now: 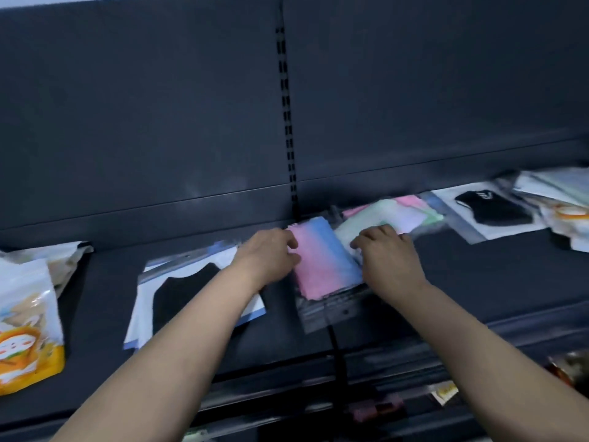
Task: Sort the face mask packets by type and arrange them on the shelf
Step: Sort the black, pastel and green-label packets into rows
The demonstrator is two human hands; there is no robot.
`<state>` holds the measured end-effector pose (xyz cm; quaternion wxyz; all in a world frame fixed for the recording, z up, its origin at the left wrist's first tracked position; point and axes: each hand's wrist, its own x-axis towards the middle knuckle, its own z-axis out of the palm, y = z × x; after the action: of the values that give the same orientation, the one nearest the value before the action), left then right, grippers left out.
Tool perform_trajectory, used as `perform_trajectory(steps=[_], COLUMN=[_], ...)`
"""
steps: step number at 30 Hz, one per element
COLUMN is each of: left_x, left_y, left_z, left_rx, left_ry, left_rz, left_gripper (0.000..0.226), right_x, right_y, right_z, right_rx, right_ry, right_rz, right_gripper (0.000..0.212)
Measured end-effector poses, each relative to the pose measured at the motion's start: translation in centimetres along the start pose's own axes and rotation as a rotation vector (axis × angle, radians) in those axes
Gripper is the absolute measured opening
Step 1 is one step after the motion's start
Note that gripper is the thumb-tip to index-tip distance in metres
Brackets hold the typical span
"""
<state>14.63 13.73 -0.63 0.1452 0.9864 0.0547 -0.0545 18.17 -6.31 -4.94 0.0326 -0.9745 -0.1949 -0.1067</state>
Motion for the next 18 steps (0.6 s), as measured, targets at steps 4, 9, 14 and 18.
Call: perform_trajectory(steps=[4, 9, 14, 18], left_x=[1.5, 2.8, 2.8, 2.7], left_y=[3.6, 6.1, 7.6, 8.8], left_z=[1.9, 3.6, 4.3, 4.8], left_rx=[0.026, 0.088, 0.086, 0.046], left_ry=[-0.050, -0.078, -0.071, -0.062], left_rz=[0.008, -0.055, -0.217, -0.270], left_gripper=[0.040, 0.042, 0.065, 0.081], right_x=[0.6, 1.7, 1.1, 0.4], right_y=[4.1, 7.3, 10.3, 12.0], right_z=[-0.1, 0.7, 0.1, 0.2], right_rx=[-0.002, 0.097, 0.110, 0.145], right_ry=[-0.068, -0.266, -0.223, -0.202], right_rz=[0.011, -0.115, -0.072, -0.008], right_gripper=[0.055, 0.064, 0.045, 0.035])
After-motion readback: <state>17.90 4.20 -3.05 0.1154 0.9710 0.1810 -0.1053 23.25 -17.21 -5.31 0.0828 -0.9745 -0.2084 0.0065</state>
